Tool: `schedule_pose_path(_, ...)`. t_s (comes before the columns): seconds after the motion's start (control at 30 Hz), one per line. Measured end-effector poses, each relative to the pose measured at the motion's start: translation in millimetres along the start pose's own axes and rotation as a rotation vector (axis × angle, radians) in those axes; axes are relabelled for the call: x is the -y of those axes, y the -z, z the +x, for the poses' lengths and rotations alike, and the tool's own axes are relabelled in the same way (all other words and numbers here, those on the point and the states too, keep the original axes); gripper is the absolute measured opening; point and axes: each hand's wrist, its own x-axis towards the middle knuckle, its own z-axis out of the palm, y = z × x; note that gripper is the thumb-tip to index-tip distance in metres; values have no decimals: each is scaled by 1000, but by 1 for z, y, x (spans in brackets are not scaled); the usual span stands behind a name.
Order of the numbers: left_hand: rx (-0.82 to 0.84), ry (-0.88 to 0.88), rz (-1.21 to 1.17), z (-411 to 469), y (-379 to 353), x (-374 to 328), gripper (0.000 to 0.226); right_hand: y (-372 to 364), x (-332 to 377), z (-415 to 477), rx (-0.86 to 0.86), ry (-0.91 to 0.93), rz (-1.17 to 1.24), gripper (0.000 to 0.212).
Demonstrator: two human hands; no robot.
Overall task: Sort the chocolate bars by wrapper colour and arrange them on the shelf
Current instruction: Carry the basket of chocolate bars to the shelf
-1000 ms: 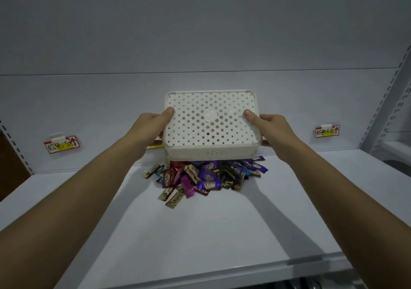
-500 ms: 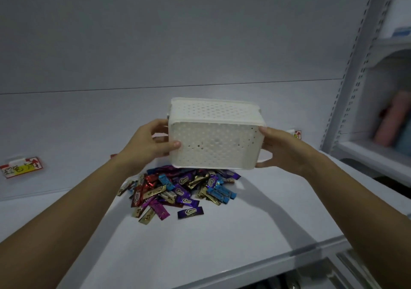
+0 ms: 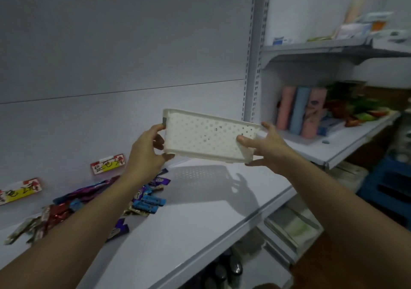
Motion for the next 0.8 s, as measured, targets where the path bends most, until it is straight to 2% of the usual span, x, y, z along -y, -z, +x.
schedule_pose_path(0.07,58,26,-32,2,-16,-8,75,12,-3,-6,-48,73,-128,74)
schedule_pose_path(0.17,214,65,-188,4,-48,-25,70,33,-8,-14,-226,177,-283,41)
schedule_pose_path(0.23,275,128,-318,10,-74,-36,63,48,-11,-18,-343,262,-441,30)
schedule_pose_path(0.33,264,204,-364,27,-125,-49,51,69,-17,-17,-520,373,-676,30)
schedule_pose_path(0.43,246,244,-381,55,-182,-62,47,96,-24,-1,-587,463,-803,27)
schedule_pose_path(0.63,308,306,-374,108,-300,-68,57,155,-53,63,-552,441,-1121,25)
schedule_pose_path(0.8,346,290,-362,143,-380,-60,63,194,-64,118,-448,368,-1368,20)
